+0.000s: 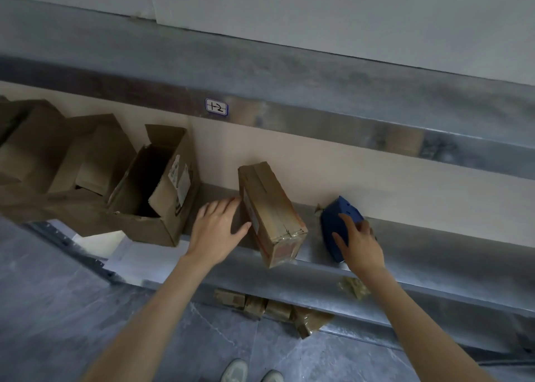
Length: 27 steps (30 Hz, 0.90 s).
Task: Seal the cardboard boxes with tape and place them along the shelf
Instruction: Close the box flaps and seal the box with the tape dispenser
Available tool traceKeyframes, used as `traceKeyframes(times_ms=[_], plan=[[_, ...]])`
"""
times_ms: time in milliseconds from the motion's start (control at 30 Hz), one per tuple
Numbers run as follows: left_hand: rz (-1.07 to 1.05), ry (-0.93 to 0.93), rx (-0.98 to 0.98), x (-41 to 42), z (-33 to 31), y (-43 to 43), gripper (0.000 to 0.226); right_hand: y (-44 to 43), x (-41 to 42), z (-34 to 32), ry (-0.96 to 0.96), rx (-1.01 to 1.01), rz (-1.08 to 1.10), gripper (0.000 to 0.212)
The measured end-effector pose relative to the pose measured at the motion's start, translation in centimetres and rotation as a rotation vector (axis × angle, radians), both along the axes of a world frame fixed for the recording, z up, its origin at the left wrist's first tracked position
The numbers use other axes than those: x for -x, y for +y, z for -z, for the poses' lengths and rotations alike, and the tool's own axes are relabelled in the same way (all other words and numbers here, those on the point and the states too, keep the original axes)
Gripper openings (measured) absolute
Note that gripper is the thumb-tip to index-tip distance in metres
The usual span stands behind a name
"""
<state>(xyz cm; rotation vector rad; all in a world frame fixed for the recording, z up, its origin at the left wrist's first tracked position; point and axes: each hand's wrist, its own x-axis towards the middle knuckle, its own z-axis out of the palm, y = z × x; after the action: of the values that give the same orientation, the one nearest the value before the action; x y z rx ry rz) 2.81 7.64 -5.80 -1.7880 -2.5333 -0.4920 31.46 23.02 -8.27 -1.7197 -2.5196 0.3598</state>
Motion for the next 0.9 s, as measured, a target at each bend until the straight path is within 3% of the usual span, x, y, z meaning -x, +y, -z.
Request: traceKeyframes(times_ms=[167, 467, 700, 800, 900], plan=[[-0.011, 0.041, 0.024, -1.1, 0.6, -0.4, 0.064, 1.0, -0.5, 1.5, 0.086, 0.166, -0.063, 0.063], [-0.033, -0.008, 0.046, -1.7, 0.9, -1.2, 0.064, 3.2, -1.4, 2.0, 0.216, 0.294, -0.097, 0.062], [-0.026, -0.060, 0.031, -0.9, 0.3, -1.7, 0.064, 5.1, -1.2, 1.1, 0.481, 0.552, -0.117, 0.085], [-0.014, -0.063, 0.027, -0.6, 0.0, -2.1, 0.064, 5.2, -0.7, 1.3, 0.470, 0.543, -0.076, 0.084], [0.006, -0.043, 0.020, -0.4, -0.4, -2.3, 0.064, 4.6, -0.8, 0.8, 0.417, 0.406, -0.050, 0.071]])
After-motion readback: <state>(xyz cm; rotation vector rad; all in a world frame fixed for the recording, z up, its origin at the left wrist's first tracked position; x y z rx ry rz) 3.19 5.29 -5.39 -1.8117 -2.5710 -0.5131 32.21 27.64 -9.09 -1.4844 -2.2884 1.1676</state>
